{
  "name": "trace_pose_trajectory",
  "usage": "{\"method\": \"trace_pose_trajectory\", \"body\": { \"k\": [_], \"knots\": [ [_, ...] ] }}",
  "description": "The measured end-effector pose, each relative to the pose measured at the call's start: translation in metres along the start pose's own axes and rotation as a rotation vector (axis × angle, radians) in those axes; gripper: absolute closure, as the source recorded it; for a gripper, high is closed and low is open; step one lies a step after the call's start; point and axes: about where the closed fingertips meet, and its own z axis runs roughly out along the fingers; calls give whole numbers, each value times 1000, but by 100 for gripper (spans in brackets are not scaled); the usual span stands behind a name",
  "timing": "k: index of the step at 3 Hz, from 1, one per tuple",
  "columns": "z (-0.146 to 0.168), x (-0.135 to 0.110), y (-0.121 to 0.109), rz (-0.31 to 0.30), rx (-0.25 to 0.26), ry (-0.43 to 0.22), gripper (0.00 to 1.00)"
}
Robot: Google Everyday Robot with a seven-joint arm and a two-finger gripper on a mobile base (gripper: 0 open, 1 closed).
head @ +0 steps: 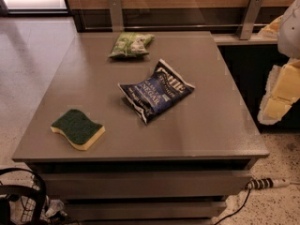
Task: Pick sponge
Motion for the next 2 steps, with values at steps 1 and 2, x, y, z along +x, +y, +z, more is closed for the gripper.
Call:
{"method": "trace_pose_trajectory", "body": {
  "k": [1, 2],
  "knots": [
    [0, 0, 0, 0, 0, 0, 0],
    [4, -35, 16, -3, -4, -112, 0]
  ]
}}
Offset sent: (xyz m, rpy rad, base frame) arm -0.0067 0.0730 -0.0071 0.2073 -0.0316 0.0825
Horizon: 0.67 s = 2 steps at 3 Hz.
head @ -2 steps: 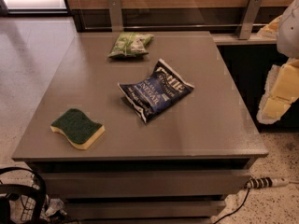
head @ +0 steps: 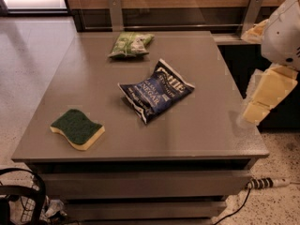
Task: Pick sponge
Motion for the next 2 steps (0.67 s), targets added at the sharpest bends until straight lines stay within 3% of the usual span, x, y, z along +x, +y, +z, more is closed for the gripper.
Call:
{"method": "trace_pose_trajectory", "body": {
  "k": [1, 2],
  "knots": [
    [19, -52, 28, -4, 15, -123, 0],
    [47, -127, 51, -31, 37, -213, 0]
  ]
}}
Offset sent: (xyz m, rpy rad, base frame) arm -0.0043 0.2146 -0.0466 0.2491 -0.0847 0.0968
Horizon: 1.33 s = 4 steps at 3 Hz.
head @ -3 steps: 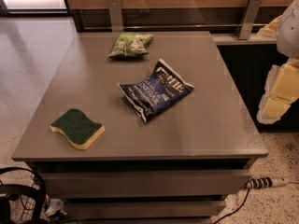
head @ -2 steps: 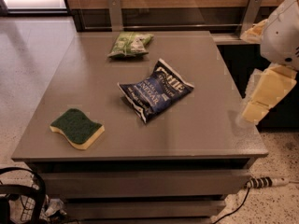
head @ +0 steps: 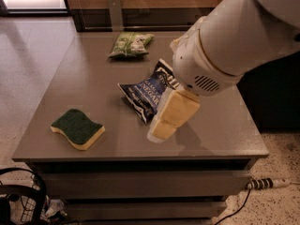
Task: Pick sponge
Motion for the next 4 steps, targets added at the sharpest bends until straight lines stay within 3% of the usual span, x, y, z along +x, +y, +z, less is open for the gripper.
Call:
{"method": "trace_pose_trajectory", "body": {
  "k": [2, 3, 4],
  "knots": [
    [2, -4, 1, 3, 3, -8, 0],
    [22, -8, 11, 45, -2, -55, 0],
    [62, -10, 27, 113, -21, -138, 0]
  ]
}}
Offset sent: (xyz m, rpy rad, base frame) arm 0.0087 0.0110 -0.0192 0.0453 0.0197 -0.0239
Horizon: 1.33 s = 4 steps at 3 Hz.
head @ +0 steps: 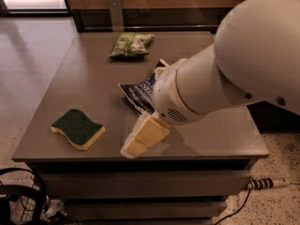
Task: Pick sponge
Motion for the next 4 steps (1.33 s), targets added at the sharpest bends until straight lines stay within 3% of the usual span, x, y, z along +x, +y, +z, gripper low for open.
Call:
{"method": "trace_pose_trajectory", "body": {
  "k": [1, 2, 3, 4],
  "knots": [
    [61, 4, 18, 75, -57, -115, 0],
    [106, -8, 25, 117, -103, -225, 0],
    [135, -36, 30, 115, -144, -343, 0],
    [165, -60, 44, 109, -208, -406, 2]
  ]
}}
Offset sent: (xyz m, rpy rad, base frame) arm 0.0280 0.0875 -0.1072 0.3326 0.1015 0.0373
